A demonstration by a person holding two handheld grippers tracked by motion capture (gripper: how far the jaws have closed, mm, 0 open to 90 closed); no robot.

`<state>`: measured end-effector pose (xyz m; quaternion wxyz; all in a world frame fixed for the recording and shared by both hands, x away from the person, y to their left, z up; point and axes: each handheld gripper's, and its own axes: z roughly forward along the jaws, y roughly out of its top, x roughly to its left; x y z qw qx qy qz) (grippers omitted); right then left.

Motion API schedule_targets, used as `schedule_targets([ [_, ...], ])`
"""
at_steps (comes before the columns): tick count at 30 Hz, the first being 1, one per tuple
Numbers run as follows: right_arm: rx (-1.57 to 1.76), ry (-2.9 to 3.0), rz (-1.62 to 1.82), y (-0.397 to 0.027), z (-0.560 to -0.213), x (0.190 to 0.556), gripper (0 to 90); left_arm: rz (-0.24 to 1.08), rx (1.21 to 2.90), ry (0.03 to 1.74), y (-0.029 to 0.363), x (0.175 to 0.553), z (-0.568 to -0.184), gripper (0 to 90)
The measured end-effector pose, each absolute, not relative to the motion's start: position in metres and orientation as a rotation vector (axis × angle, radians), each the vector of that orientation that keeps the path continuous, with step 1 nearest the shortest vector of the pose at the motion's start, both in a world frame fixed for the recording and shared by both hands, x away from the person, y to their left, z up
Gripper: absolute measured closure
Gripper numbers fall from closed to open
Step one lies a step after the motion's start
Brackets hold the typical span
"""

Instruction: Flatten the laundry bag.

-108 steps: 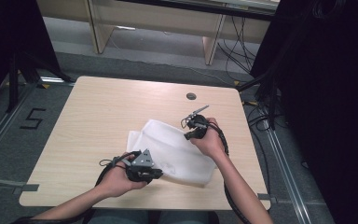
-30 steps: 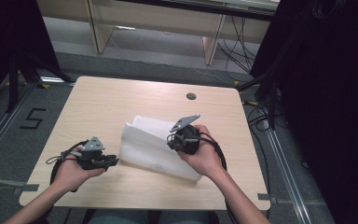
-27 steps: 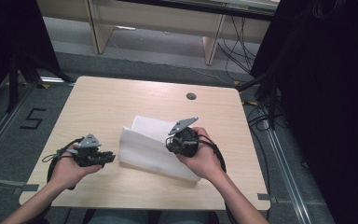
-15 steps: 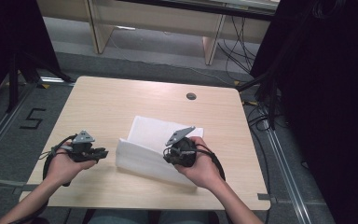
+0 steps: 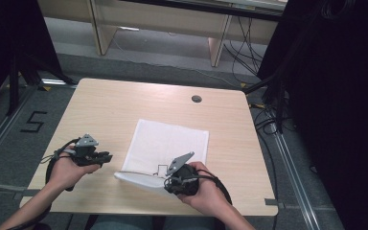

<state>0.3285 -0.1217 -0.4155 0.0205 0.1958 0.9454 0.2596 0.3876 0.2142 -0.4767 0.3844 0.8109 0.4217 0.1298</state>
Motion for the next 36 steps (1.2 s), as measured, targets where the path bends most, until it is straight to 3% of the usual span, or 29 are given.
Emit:
schedule_targets([
  [15,0.706,3.053,0.677,-0.129,-0.461,0.312,89.3,0.326,2.049,1.067,0.209,0.387,-0.478,74.4],
  [36,0.849,2.957,0.703,-0.133,-0.468,0.363,88.4,0.331,2.038,1.048,0.203,0.386,-0.477,72.4],
])
